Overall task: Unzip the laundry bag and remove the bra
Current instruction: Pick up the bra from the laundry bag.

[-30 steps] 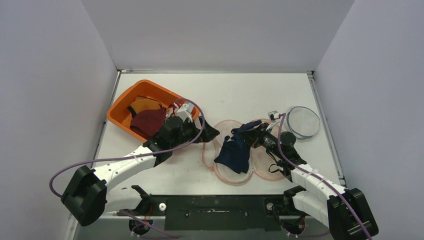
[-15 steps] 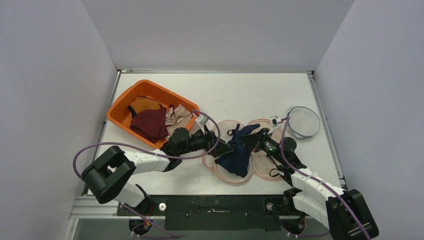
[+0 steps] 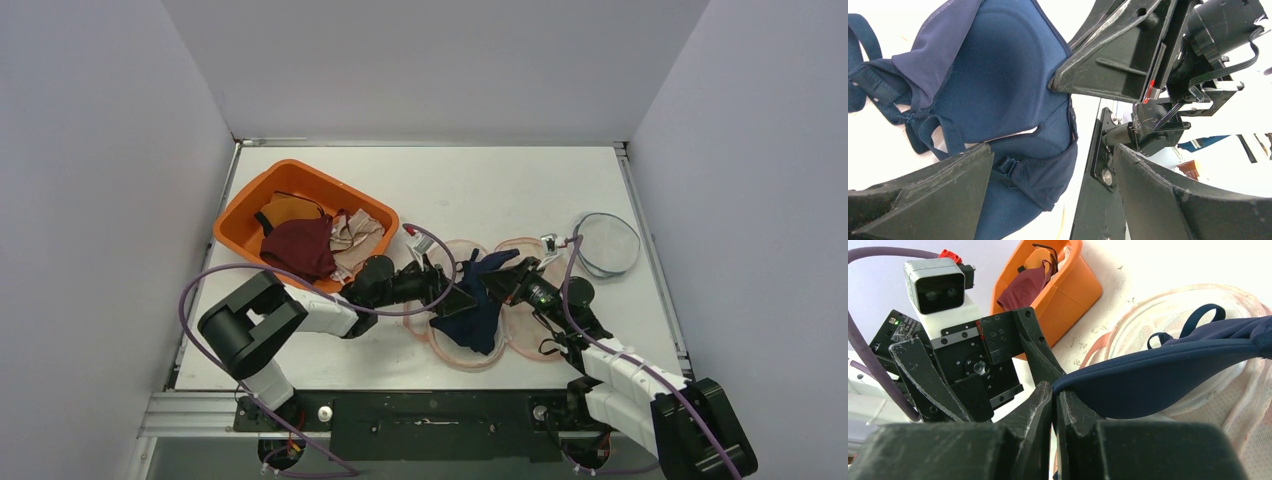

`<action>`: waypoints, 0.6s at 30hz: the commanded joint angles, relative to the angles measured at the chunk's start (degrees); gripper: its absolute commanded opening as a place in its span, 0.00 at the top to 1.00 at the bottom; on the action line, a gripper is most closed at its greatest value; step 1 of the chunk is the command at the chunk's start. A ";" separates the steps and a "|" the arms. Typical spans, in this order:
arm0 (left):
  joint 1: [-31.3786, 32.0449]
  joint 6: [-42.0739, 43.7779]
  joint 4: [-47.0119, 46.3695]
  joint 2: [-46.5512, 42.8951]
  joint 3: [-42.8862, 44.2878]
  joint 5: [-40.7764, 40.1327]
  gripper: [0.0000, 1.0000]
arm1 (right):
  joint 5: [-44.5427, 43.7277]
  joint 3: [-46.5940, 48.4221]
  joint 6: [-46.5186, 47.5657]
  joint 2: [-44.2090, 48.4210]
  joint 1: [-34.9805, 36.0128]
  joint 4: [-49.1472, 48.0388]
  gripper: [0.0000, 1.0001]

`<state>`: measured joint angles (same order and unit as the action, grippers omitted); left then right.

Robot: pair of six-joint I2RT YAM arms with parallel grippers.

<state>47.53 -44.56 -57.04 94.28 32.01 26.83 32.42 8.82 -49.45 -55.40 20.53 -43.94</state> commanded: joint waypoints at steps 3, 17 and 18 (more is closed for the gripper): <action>0.71 -1.52 -8.13 2.30 4.02 2.56 0.14 | 1.07 -0.86 -1.77 -0.76 -0.48 -7.47 0.95; 1.08 3.77 -8.49 -0.65 0.39 -6.58 0.05 | 1.60 -2.87 -6.79 -0.75 -0.41 -12.16 0.95; 1.04 4.60 -8.22 -1.43 0.20 -7.17 0.04 | 1.54 -3.30 -7.37 -0.80 -0.45 -12.78 0.95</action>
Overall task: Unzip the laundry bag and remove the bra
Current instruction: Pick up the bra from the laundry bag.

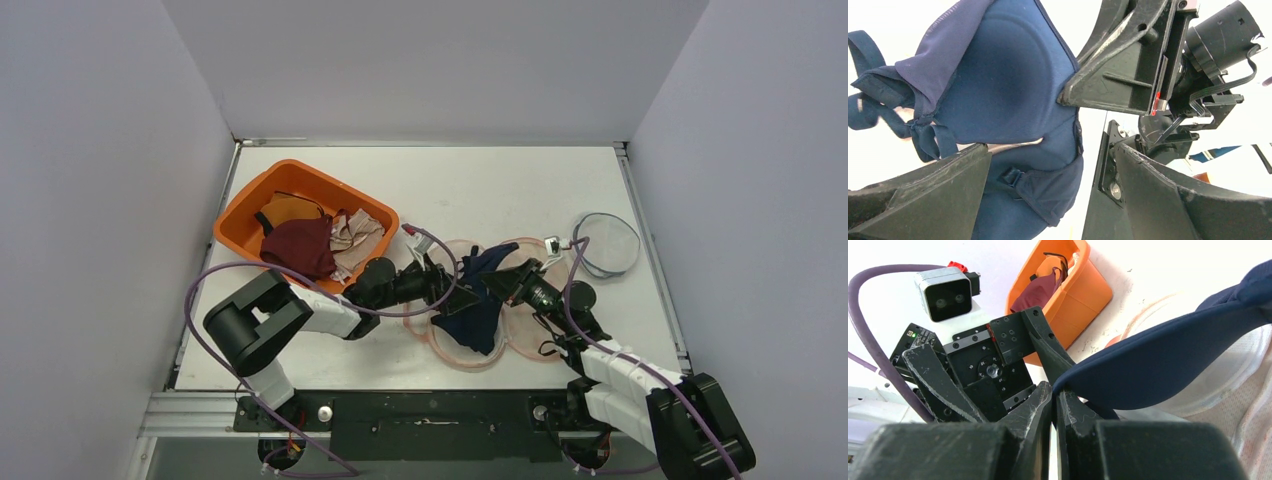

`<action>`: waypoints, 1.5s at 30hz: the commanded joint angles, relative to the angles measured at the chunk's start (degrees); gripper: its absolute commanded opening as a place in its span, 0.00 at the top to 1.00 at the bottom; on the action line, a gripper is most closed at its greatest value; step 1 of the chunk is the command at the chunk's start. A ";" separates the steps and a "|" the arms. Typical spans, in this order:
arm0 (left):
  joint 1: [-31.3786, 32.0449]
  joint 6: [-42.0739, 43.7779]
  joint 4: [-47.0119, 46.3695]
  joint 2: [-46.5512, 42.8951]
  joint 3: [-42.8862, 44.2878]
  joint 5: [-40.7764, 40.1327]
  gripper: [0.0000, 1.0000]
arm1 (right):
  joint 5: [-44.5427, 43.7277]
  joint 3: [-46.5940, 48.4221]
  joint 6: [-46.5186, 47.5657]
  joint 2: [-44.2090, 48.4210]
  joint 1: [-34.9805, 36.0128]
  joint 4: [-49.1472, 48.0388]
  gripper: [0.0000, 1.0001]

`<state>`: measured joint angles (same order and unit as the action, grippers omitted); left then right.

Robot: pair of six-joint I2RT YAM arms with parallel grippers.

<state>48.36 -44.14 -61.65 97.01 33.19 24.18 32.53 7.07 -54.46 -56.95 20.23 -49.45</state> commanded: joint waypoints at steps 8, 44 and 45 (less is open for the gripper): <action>0.85 5.45 -5.83 -3.71 -0.27 -3.22 0.06 | 0.71 -3.37 -5.19 0.08 -0.06 -10.39 0.95; 3.72 -2.21 -10.39 5.37 2.76 1.47 0.04 | -2.28 -5.25 -9.66 -0.82 0.23 -15.14 0.95; 3.82 -1.94 -9.97 5.17 2.81 1.51 0.04 | -2.30 -5.24 -9.74 -0.82 0.27 -15.31 0.95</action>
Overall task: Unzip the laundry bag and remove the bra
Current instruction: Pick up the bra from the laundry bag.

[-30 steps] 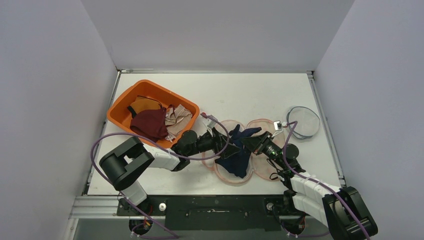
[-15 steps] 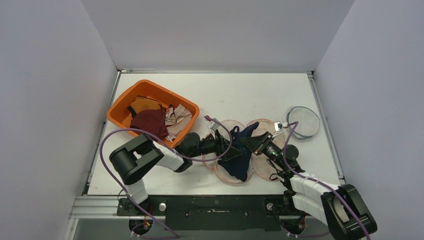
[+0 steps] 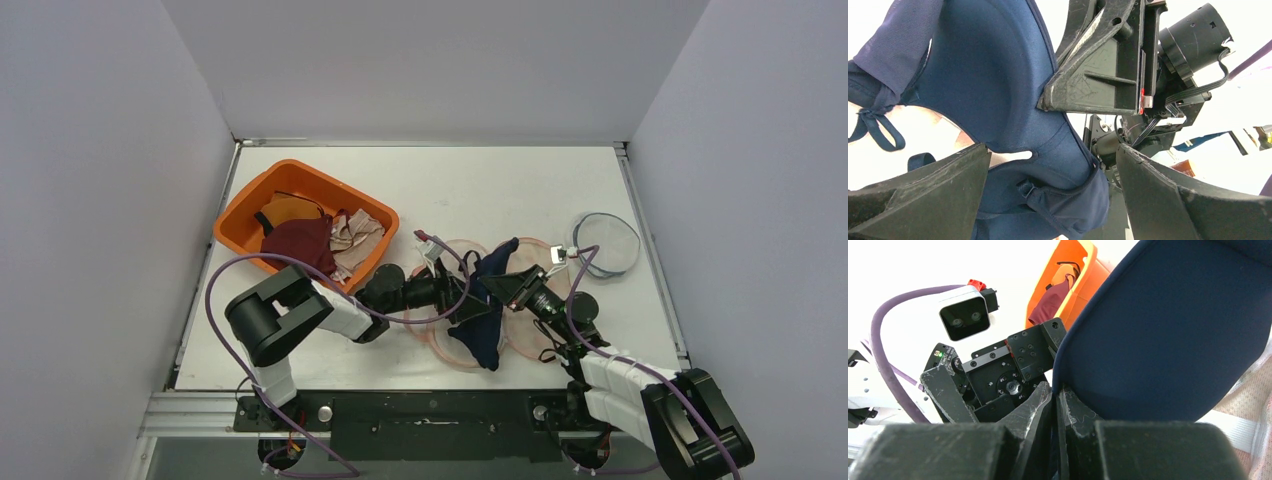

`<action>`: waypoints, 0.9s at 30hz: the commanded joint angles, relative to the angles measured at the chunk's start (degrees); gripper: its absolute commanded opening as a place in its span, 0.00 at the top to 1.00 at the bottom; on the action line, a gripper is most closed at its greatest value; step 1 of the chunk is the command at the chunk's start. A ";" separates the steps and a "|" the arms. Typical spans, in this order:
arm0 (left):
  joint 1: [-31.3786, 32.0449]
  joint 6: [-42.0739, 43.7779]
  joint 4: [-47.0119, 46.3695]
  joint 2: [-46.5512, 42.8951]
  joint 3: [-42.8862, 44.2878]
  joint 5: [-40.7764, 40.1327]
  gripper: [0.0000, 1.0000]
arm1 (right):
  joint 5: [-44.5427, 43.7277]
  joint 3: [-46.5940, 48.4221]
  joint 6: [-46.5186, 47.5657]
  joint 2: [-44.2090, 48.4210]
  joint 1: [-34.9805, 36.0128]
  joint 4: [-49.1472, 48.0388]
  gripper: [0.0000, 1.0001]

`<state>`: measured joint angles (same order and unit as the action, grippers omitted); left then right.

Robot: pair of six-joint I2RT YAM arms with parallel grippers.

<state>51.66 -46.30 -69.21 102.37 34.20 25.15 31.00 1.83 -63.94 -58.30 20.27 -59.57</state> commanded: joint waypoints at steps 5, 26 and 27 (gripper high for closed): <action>1.32 0.30 -2.85 0.44 3.13 2.04 0.17 | -0.74 0.27 -0.93 -1.12 0.89 -7.06 0.95; 0.94 3.76 10.69 -13.47 1.31 -4.94 1.00 | -2.98 14.57 16.86 20.52 1.56 44.29 0.07; 0.88 4.37 13.19 -15.66 1.43 -6.06 1.00 | -3.42 17.10 18.94 21.69 1.66 49.49 0.10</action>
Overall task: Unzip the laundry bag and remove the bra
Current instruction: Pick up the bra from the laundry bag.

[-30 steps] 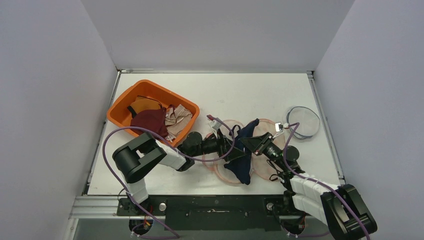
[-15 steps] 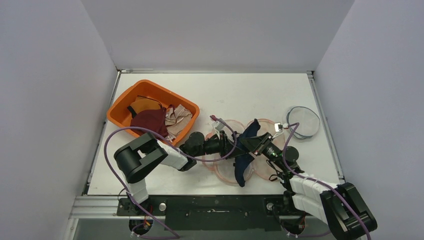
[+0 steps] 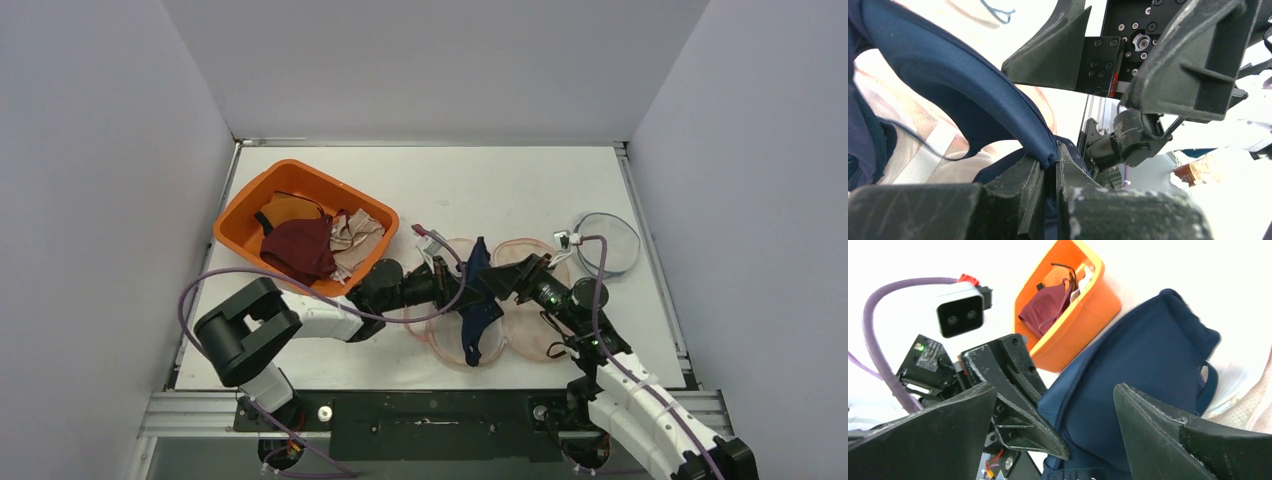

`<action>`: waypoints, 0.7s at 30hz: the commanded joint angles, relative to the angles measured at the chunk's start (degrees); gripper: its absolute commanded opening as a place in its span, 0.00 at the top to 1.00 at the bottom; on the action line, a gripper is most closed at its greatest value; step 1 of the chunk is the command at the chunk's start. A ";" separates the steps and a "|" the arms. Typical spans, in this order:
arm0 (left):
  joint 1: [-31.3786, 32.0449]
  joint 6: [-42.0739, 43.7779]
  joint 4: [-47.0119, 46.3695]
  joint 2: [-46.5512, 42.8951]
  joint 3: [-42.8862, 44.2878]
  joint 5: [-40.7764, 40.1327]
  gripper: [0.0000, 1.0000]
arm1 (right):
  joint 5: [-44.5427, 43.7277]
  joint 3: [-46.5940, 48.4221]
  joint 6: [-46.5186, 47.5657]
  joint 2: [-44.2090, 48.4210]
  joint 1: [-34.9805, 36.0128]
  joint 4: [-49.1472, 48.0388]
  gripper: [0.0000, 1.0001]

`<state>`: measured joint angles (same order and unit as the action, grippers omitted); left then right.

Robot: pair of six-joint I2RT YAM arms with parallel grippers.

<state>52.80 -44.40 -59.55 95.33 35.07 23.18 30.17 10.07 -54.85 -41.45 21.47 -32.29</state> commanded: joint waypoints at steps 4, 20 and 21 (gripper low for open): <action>-0.49 6.35 15.95 -19.23 3.10 -8.21 1.00 | -5.17 18.88 16.18 9.27 0.59 38.18 0.10; -16.00 16.13 91.17 -38.20 35.24 -34.88 1.00 | -12.43 22.39 16.57 20.70 0.59 45.27 0.10; -17.77 16.92 94.74 -37.49 37.18 -37.30 1.00 | -12.42 21.62 16.39 20.85 0.63 45.10 0.10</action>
<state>41.08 -30.61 11.22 55.92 64.51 -3.77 19.35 33.30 -38.74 -20.97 21.80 12.64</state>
